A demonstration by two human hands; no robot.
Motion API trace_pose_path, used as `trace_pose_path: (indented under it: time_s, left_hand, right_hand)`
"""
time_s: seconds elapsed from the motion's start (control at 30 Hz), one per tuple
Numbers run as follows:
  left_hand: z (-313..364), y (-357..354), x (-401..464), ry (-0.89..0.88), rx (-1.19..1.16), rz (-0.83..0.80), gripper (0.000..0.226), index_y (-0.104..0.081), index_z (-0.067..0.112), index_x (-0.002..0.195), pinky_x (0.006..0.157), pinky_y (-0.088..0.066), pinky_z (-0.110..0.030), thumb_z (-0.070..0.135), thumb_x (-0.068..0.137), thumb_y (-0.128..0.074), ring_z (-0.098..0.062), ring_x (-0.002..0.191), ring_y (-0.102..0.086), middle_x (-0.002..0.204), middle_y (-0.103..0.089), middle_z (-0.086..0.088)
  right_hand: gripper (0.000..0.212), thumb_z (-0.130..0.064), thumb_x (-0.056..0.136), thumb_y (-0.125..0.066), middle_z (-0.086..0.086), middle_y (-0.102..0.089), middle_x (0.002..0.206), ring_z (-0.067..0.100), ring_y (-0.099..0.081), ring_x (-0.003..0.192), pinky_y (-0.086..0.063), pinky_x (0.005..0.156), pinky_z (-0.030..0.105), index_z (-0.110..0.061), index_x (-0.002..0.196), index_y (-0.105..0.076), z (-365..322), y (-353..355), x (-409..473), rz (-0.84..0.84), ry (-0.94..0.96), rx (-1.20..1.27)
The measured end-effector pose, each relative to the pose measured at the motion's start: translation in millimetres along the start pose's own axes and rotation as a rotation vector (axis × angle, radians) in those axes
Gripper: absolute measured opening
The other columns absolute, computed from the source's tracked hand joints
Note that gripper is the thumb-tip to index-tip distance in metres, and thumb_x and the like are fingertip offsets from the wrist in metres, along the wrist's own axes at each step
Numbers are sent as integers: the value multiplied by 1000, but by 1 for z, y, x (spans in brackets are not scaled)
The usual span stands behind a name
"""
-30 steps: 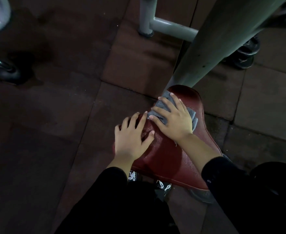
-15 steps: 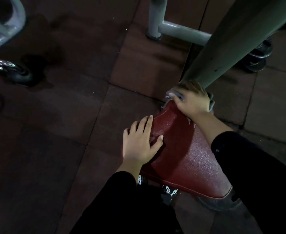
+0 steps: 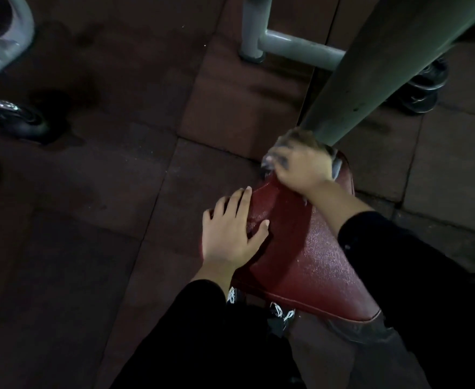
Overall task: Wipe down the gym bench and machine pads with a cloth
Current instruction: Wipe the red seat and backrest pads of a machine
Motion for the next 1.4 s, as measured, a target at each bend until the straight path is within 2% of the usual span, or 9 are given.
trace_pose_path:
  time_s: [0.1, 0.23, 0.4, 0.53, 0.8, 0.97, 1.07, 1.27, 1.4]
  left_hand:
    - [-1, -1, -1, 0, 9, 7, 74, -32, 22, 149, 93, -41, -44, 64, 88, -34, -20, 126, -44, 146, -43, 6]
    - [-1, -3, -1, -1, 18, 13, 75, -32, 22, 149, 93, -40, -44, 66, 87, -33, -21, 126, -44, 146, -43, 5]
    - [0, -2, -1, -1, 21, 10, 76, -32, 22, 149, 93, -40, -44, 65, 87, -32, -21, 127, -43, 147, -42, 5]
    - [0, -3, -1, -13, 17, 10, 75, -32, 22, 149, 93, -40, -44, 64, 87, -33, -21, 127, -43, 147, -43, 5]
    - [0, -1, -2, -25, 14, 36, 72, -31, 23, 149, 93, -40, -43, 63, 90, -31, -21, 127, -44, 148, -42, 5]
    - [-6, 2, -8, -79, -100, 25, 65, -31, 24, 150, 107, -33, -45, 57, 94, -29, -19, 139, -33, 155, -33, 6]
    - [-15, 5, -19, -144, -95, 66, 58, -36, 29, 148, 111, -32, -49, 53, 95, -35, -19, 141, -31, 154, -34, 4]
    - [-21, 2, -22, -154, -160, 48, 52, -37, 35, 147, 81, -53, -41, 51, 98, -33, -23, 132, -35, 155, -32, 7]
    - [-23, 3, -23, -167, -259, 75, 47, -43, 34, 144, 82, -54, -41, 43, 100, -31, -23, 129, -37, 153, -35, 8]
  right_hand:
    - [33, -40, 90, -48, 5, -64, 117, 34, -53, 117, -46, 96, 43, -23, 108, -70, 44, 18, -9, 140, -199, 55]
    - [39, -31, 94, -48, 12, -50, 139, 41, -36, 134, -28, 112, 53, -23, 131, -57, 40, 16, -62, 159, -314, 41]
    - [35, -35, 94, -48, 4, -49, 143, 39, -30, 140, -23, 115, 51, -25, 123, -64, -6, 0, -56, 91, -185, 7]
    - [28, -40, 92, -52, 1, -62, 126, 34, -45, 129, -36, 107, 45, -27, 105, -73, -8, 0, -9, -19, 19, 7]
    - [39, -40, 98, -42, 6, -43, 147, 37, -31, 138, -31, 111, 52, -29, 133, -55, 30, 10, -80, 107, -222, 42]
    - [42, -40, 97, -44, 3, -36, 153, 33, -20, 145, -16, 118, 46, -32, 139, -49, -20, 3, -163, 44, -116, 85]
    - [42, -40, 97, -45, 2, -37, 152, 32, -24, 144, -21, 117, 47, -33, 138, -50, -26, 5, -180, 65, -101, 69]
    - [44, -45, 96, -42, -1, -35, 154, 33, -24, 144, -28, 114, 49, -39, 140, -46, -31, 1, -160, 42, -225, 31]
    - [43, -40, 97, -43, 1, -34, 154, 34, -20, 145, -22, 117, 49, -35, 140, -47, -71, -7, -177, 54, -123, 50]
Point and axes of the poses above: each hand's wrist, its own x-axis towards the middle knuckle, its own y-axis out of the back of the hand, z = x × y, the point moved 9 cm from there along x, towards the middle knuckle
